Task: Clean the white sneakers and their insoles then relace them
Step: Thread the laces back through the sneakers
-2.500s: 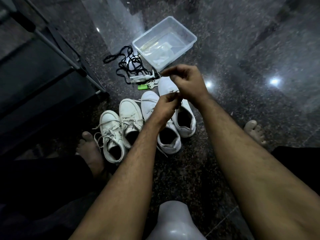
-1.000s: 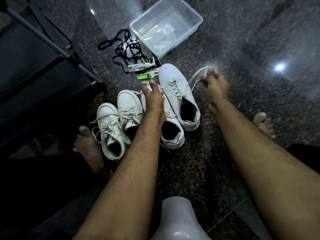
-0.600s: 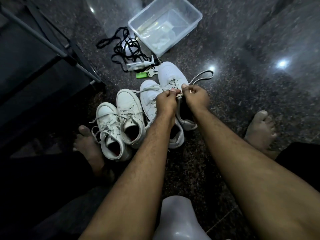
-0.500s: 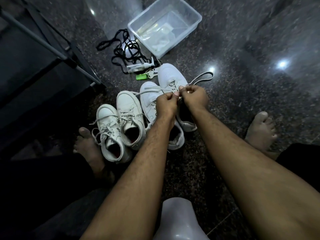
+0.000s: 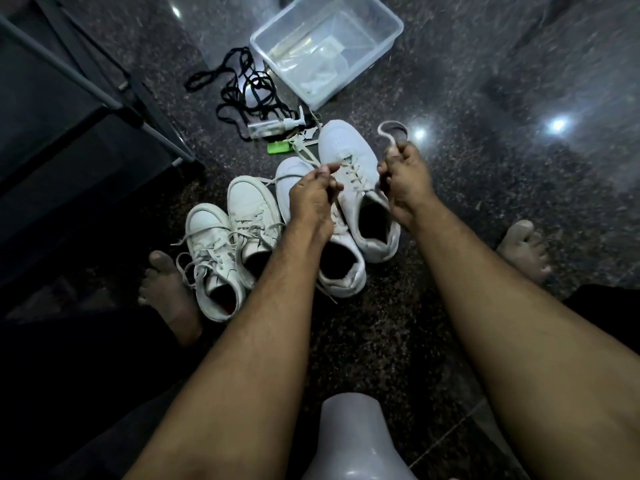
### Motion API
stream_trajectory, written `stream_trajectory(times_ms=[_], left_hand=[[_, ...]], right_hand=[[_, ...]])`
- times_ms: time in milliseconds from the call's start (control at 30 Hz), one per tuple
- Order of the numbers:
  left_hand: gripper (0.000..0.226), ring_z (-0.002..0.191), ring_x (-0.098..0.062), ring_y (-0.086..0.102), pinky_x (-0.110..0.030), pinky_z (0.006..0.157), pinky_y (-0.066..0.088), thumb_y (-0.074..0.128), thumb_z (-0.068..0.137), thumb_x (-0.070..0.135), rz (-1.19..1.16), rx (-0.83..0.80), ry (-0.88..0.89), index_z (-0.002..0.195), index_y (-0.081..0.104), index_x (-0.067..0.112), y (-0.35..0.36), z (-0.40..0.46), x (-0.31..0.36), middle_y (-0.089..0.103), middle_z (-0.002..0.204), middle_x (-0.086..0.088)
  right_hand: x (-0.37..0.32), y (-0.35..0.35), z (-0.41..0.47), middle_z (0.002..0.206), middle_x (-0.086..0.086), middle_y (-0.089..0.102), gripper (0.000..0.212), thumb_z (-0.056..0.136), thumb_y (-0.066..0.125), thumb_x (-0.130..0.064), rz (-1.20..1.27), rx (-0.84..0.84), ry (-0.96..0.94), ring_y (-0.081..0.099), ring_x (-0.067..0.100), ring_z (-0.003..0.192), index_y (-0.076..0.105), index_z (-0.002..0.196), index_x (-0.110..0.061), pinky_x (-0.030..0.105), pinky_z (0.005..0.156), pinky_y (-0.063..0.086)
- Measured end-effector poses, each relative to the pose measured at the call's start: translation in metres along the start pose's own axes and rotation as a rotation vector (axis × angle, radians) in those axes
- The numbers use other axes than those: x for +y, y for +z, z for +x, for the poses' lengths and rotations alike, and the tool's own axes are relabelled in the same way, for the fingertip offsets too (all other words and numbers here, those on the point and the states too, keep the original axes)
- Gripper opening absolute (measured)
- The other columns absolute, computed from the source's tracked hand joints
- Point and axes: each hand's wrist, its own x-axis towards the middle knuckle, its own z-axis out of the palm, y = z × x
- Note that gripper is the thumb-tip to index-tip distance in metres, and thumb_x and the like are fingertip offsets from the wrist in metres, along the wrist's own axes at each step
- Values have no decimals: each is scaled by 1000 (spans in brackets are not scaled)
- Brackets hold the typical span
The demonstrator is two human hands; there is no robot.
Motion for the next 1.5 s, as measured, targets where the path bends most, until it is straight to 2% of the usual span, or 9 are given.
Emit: stream_trajectory(times_ms=[100,267,400,633,767,900,1133,1300,1500], left_hand=[[21,54,-11,47,-21,58,49,52,102,7,137,-78,3,92,70,1,-7,-4,-3,55,53,4],[22,51,9,45,-23,58,36,62,96,18,934,-238,419,82,76,9,3,-8,-8,58,51,5],[15,80,-26,68,-31,62,41,62,86,14,1182,-229,467,85,75,6,10,-11,3,74,84,-13],[23,39,-13,42,-23,49,37,60,84,17,647,-113,23,61,58,13,12,-15,6,44,40,4],[31,41,-7,41,-25,59,40,43,102,20,408,-232,-349,74,56,17,2,-14,22,35,38,8],[33,47,-11,47,-27,60,42,36,102,21,491,-250,-389,74,54,15,-2,-15,36,41,44,5],[18,60,-16,50,-30,63,45,43,88,14,735,-303,-251,78,58,15,5,-31,46,48,61,0],[28,83,-23,65,-39,63,56,54,99,33,1011,-262,99,116,50,12,8,-36,39,64,94,-12],[5,80,-13,63,-25,73,49,73,87,17,1186,-300,531,90,71,13,-16,-44,27,69,82,2]], right_hand=[[7,-11,1,62,-3,47,13,106,43,-21,-6,34,21,38,5,46,48,94,-20,21,46,35],[-10,1,2,69,4,65,8,103,50,-17,-237,-126,-210,62,12,60,53,97,-13,25,59,50],[-24,14,0,82,1,73,6,97,59,-17,-662,-490,-382,71,18,82,58,93,-21,38,75,58],[-41,13,3,104,6,69,32,97,60,-29,-1297,-513,-431,58,22,94,53,125,-16,27,77,41],[-30,3,-8,109,5,67,36,91,66,-20,-1343,-567,-449,61,24,94,51,124,-17,31,76,45],[-14,-1,-25,110,1,64,31,87,64,-17,-1355,-505,-549,61,23,96,56,116,-25,38,79,51],[-18,-4,-46,98,8,59,29,96,51,-25,-1724,-401,-885,63,32,89,63,122,-25,37,58,38],[-17,5,-52,105,11,64,26,95,51,-24,-1787,-205,-679,64,33,97,68,111,-13,41,73,52],[-26,-9,-42,89,10,69,18,87,64,-28,-1493,-400,-460,65,32,88,75,96,-17,29,66,39]])
